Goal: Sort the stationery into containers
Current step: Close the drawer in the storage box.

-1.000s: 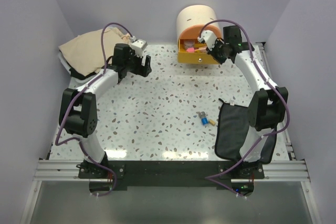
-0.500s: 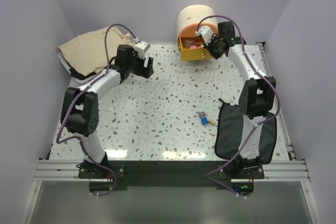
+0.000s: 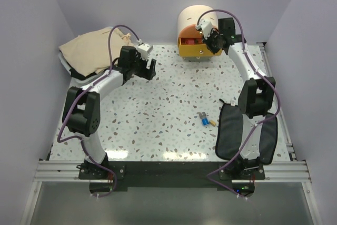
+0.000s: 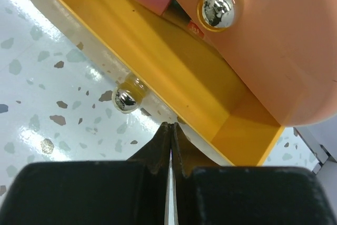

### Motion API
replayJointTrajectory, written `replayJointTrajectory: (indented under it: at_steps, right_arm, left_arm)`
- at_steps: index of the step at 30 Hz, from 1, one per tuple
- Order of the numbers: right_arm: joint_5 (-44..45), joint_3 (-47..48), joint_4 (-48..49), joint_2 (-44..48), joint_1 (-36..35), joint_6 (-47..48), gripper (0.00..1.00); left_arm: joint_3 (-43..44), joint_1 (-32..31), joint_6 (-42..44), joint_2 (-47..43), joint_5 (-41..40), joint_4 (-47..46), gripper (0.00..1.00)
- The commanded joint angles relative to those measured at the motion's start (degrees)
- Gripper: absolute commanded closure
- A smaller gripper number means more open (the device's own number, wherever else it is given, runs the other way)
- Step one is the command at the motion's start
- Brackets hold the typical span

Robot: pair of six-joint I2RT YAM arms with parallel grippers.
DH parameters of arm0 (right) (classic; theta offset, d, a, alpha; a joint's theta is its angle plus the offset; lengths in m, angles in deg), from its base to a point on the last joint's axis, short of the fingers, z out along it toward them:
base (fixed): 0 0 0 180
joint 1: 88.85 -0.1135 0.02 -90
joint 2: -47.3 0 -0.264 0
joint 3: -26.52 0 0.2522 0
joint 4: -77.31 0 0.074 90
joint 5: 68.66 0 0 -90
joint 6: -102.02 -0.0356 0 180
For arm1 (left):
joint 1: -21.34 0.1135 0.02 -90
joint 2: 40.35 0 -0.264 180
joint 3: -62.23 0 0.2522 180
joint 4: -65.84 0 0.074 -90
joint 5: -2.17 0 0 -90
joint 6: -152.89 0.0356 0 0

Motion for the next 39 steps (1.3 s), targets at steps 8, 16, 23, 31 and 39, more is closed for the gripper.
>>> replayJointTrajectory:
  at_steps: [8,16,23,31,39]
  right_arm:
    - [-2.04,6.39,4.48,-3.68,-3.4,-2.89,1.0]
    - [1.04,8.85,8.09,-6.59,-4.37,-3.16,1.0]
    - [5.43,8.85,11.16,-7.65,-4.63,-2.72,1.0]
    - [8.08,9.38,13.54,-8.88,-4.55,-2.36,1.0]
    - [4.58,7.54,9.34,-5.73,-4.55,-4.56,1.0]
  left_arm:
    - [1.96,-0.76,1.54,0.08,-0.96,-1.96,0.13]
    - [1.44,-1.02,2.06,-0.45,-2.37,-2.14,0.12]
    - [1.79,-1.29,2.06,0.25,-2.81,-2.4,0.12]
    - [2.66,-1.55,2.06,1.39,-3.08,-2.93,0.12]
    - [8.19,-1.9,-0.57,5.52,-5.27,-6.25,0.09]
